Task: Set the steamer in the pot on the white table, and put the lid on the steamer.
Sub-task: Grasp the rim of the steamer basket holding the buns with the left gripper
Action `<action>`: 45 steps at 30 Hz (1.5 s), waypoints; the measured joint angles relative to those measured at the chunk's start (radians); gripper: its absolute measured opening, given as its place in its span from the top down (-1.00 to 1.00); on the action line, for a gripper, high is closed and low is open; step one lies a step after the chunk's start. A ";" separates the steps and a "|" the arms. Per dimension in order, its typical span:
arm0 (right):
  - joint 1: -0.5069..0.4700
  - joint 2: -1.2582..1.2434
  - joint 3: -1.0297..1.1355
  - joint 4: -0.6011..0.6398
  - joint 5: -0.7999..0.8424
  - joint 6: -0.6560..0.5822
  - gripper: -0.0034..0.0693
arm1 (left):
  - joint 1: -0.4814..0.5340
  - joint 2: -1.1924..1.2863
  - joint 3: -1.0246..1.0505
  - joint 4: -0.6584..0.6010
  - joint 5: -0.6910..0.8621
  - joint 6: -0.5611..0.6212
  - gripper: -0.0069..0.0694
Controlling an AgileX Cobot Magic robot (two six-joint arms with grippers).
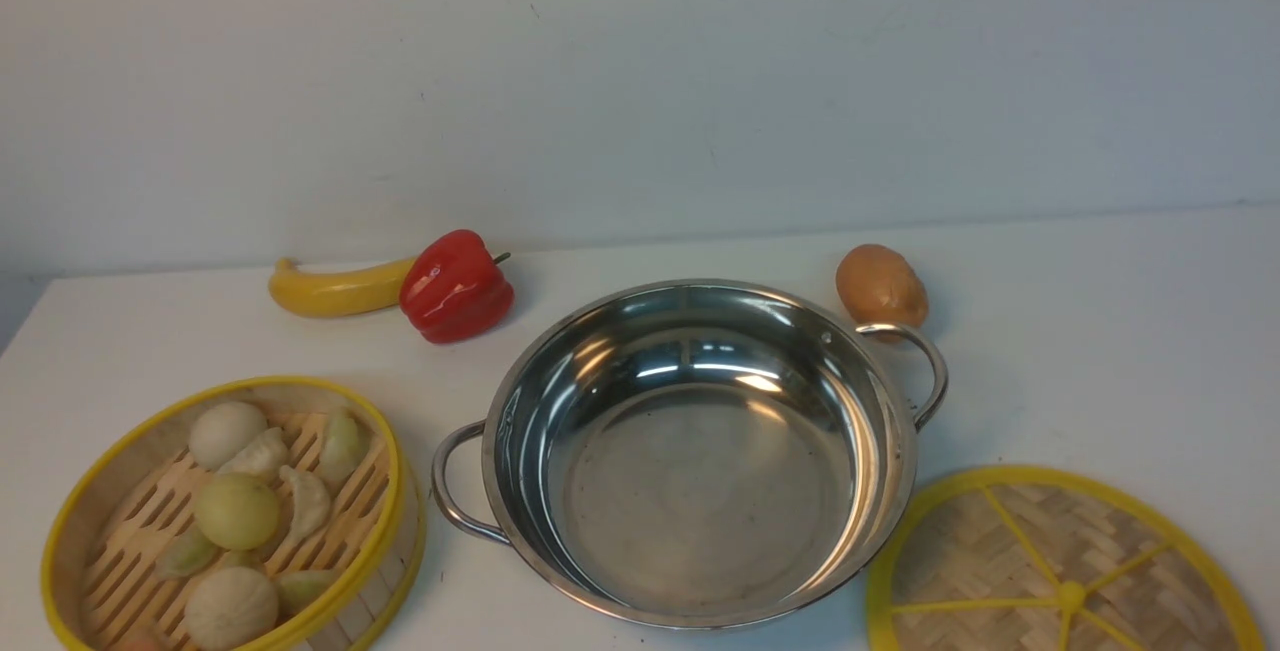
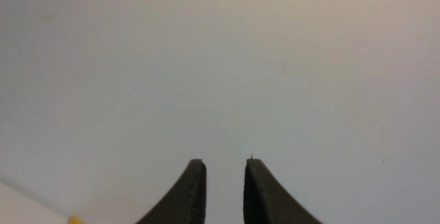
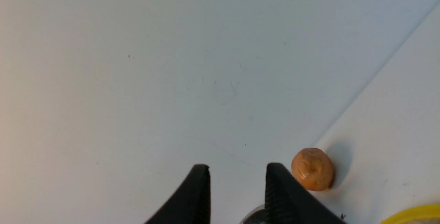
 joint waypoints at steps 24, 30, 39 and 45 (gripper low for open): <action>0.000 0.000 0.000 0.070 0.110 0.007 0.24 | 0.433 0.712 -0.841 0.401 1.069 0.236 0.36; 0.000 0.000 0.000 0.056 0.142 0.003 0.24 | 0.507 0.882 -0.847 0.331 1.169 0.275 0.36; 0.000 0.000 0.000 0.082 0.356 -0.155 0.24 | 0.507 1.247 -0.869 0.169 1.136 0.509 0.20; 0.000 0.000 0.000 0.192 0.440 -0.333 0.24 | 0.507 1.403 -0.933 0.028 1.130 0.763 0.05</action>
